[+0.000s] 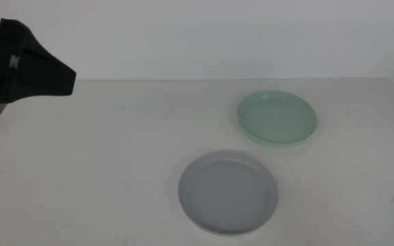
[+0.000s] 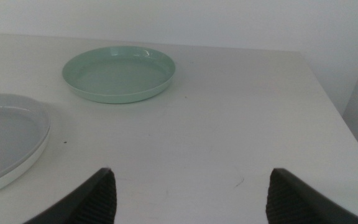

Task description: Stack the three bowls on top of each other.

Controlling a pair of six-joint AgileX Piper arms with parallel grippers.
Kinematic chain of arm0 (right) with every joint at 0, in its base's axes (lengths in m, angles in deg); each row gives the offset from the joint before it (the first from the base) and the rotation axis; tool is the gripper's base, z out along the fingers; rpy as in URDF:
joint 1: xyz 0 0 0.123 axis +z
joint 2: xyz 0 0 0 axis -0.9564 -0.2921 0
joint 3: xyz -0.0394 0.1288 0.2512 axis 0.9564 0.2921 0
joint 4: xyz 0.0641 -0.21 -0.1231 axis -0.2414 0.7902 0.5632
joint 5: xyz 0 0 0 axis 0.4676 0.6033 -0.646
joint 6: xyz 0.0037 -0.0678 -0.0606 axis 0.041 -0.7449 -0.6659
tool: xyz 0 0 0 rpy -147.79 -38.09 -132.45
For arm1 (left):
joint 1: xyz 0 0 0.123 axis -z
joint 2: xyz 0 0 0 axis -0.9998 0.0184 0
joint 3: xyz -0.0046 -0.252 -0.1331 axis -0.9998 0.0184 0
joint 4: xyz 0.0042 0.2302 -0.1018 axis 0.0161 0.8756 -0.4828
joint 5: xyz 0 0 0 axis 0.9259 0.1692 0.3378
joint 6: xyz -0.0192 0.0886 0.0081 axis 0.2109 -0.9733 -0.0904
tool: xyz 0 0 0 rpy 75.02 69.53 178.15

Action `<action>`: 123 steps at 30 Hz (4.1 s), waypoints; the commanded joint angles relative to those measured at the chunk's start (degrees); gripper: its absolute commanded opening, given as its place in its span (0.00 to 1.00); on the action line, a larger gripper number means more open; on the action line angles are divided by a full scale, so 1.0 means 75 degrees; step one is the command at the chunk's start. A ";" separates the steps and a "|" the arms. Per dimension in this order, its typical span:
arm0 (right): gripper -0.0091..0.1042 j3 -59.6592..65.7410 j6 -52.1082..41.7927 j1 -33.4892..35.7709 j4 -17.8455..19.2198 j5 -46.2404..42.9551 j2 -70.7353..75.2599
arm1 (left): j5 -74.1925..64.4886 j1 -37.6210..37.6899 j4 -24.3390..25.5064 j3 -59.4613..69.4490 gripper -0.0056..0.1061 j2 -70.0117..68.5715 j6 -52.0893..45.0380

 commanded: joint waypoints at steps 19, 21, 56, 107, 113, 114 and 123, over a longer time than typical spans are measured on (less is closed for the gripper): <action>0.62 -0.5245 -0.0020 -0.0052 0.1680 0.3150 -0.3445 | 0.0363 -0.0006 0.0190 -0.0163 0.98 -0.0071 0.0093; 0.62 -0.5949 -0.0020 -0.0052 0.1546 0.3424 -0.4243 | 0.0363 -0.0006 0.0190 -0.0163 0.98 -0.0071 0.0093; 0.60 -1.3621 0.0401 -0.0052 -0.0542 0.4282 -1.5341 | 0.0363 -0.0006 0.0209 -0.0163 0.98 -0.0071 0.0093; 0.07 -0.9548 -0.1353 0.1092 -0.3462 0.3245 -1.2744 | 0.0363 -0.0006 0.0209 -0.0163 0.98 -0.0071 0.0093; 0.07 -0.9018 -0.1344 0.2177 -0.3259 0.2894 -1.2768 | 0.0363 -0.0006 0.0209 -0.0163 0.98 -0.0071 0.0093; 0.07 -0.9018 -0.1334 0.2267 -0.3164 0.2878 -1.2798 | 0.0363 -0.0006 0.0209 -0.0163 0.98 -0.0071 0.0093; 0.07 -0.9011 -0.1020 0.2310 -0.2785 0.2986 -1.2971 | 0.0363 -0.0006 0.0209 -0.0156 0.98 -0.0071 0.0093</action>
